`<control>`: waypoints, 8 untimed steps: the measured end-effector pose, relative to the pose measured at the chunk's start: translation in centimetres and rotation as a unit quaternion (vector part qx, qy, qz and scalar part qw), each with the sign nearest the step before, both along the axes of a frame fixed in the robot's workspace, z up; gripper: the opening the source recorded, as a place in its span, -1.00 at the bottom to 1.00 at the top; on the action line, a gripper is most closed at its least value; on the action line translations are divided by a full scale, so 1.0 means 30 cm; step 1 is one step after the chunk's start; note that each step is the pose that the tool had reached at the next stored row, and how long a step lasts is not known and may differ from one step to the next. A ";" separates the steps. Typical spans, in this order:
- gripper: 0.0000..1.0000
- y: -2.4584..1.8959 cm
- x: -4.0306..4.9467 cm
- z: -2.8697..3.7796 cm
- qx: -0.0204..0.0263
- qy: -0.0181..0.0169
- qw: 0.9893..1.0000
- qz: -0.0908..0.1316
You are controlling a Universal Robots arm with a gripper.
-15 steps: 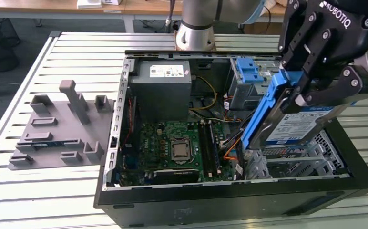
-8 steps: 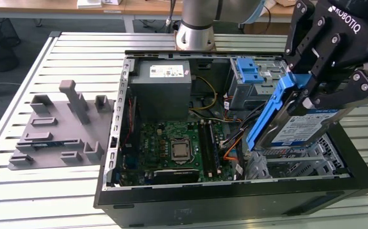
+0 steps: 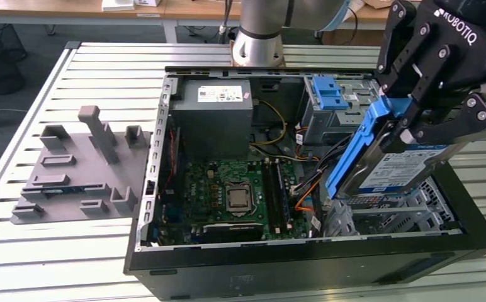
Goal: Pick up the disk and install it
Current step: 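Insert the disk into the insertion slot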
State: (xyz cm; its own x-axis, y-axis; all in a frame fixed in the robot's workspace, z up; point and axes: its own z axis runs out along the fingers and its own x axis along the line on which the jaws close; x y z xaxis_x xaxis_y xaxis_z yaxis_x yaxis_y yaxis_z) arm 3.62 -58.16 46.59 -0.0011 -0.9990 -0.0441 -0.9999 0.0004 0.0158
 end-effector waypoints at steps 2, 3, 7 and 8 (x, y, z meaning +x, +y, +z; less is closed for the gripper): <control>-0.27 0.000 0.008 -0.002 0.000 0.000 1.000 0.000; -0.27 0.000 0.015 -0.004 0.000 0.000 1.000 0.000; -0.27 0.000 0.023 -0.005 0.000 0.000 1.000 0.000; -0.27 0.000 0.023 -0.006 0.000 0.000 1.000 0.000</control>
State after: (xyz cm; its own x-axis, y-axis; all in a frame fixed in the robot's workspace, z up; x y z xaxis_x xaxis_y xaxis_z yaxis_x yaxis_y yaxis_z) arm 4.32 -58.16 46.43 -0.0013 -0.9990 -0.0439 -0.9999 0.0007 0.0158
